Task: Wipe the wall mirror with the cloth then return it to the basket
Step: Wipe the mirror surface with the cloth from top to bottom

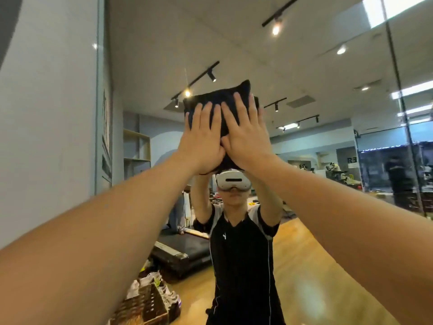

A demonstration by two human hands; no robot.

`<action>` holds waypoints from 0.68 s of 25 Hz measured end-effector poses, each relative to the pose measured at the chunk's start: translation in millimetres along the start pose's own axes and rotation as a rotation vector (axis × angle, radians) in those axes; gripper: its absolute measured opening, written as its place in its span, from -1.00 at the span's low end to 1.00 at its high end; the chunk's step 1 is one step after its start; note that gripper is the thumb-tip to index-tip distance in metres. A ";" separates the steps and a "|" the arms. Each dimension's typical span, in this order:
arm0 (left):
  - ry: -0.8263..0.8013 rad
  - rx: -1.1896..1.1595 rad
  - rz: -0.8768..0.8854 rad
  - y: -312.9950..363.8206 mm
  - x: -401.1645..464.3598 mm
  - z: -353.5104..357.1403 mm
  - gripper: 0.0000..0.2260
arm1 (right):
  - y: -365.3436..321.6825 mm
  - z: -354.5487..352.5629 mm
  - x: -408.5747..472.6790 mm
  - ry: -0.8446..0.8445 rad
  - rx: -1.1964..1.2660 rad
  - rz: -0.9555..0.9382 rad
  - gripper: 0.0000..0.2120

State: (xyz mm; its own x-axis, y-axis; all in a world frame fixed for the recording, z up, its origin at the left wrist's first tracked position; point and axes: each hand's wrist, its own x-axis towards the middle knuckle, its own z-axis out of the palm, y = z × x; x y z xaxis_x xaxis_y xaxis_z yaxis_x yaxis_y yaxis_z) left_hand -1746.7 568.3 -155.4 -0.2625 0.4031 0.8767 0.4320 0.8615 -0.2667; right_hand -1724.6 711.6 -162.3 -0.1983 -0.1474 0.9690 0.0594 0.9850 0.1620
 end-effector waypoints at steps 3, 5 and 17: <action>-0.044 0.014 -0.052 -57.8 -13.1 -2.6 -0.26 | -57.8 13.3 15.8 0.024 0.041 -0.031 -0.37; -0.047 -0.023 -0.087 -78.3 -47.4 6.1 -0.25 | -84.6 20.6 -0.7 0.000 0.091 -0.104 -0.38; 0.066 -0.118 -0.030 142.8 28.0 12.4 -0.23 | 150.7 -36.1 -37.7 0.034 0.038 -0.181 -0.33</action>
State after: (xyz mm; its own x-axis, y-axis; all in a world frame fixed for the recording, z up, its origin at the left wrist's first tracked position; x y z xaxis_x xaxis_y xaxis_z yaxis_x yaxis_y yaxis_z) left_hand -1703.1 706.4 -173.9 -0.2212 0.3528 0.9092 0.5243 0.8291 -0.1942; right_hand -1672.8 862.4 -167.7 -0.1694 -0.3248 0.9305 -0.0118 0.9447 0.3276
